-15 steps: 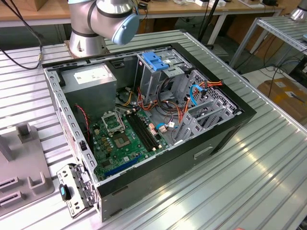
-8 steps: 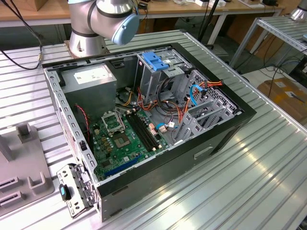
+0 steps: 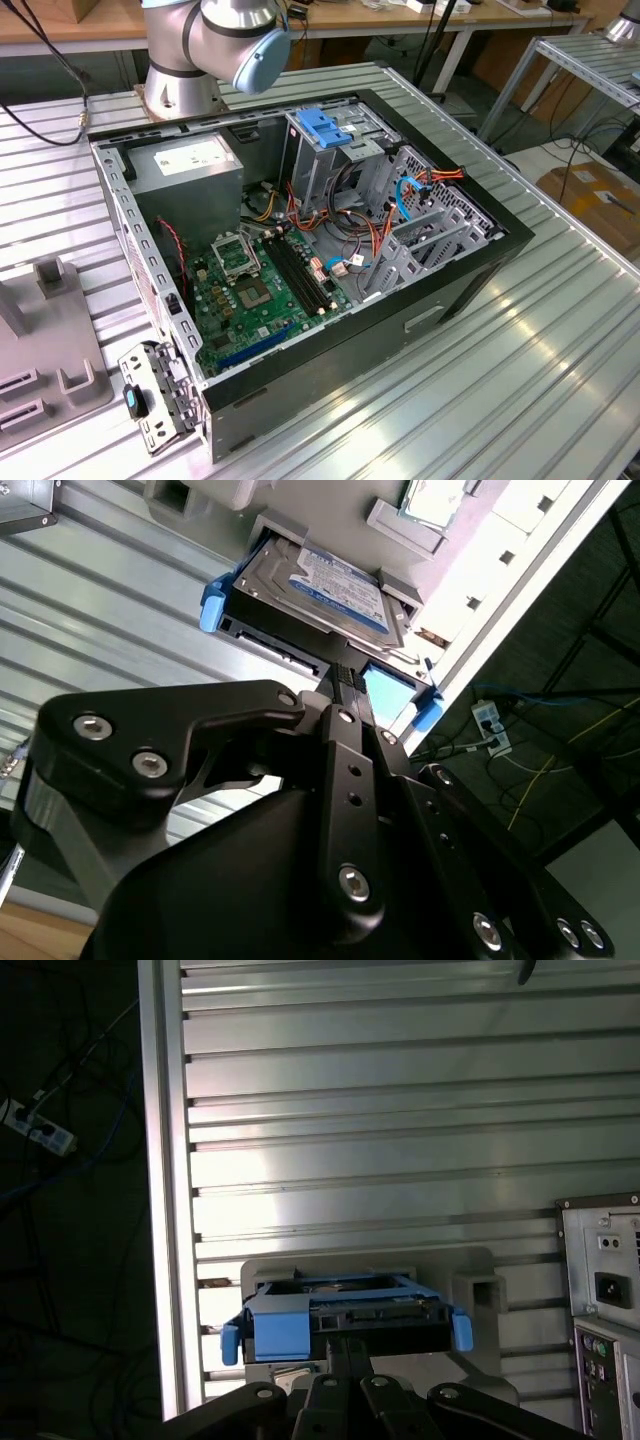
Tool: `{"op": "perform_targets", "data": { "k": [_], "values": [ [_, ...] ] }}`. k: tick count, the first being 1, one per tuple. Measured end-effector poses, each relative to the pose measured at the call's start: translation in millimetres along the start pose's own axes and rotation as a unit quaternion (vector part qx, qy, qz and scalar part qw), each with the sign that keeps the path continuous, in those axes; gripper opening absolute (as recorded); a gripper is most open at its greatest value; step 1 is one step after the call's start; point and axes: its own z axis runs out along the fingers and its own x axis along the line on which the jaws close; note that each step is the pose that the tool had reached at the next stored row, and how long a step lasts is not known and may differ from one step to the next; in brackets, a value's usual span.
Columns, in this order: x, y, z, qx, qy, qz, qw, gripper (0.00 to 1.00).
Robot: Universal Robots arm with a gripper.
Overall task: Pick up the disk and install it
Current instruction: 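Pick up the disk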
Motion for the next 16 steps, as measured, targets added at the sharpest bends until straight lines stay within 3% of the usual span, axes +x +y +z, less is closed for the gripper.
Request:
{"op": "perform_targets", "data": {
  "k": [4, 12, 14, 16],
  "values": [
    [0.0, 0.1, 0.1, 0.0000, 0.0000, -0.002, 1.00000, 0.11],
    [0.0, 0.1, 0.1, -0.0007, 0.0018, -0.045, 0.99899, 0.11],
    [0.0, 0.1, 0.1, -0.0009, 0.0023, -0.058, 0.99830, 0.11],
    [0.0, 0.1, 0.3, -0.0014, 0.0035, -0.090, 0.99591, 0.11]
  ]
}}
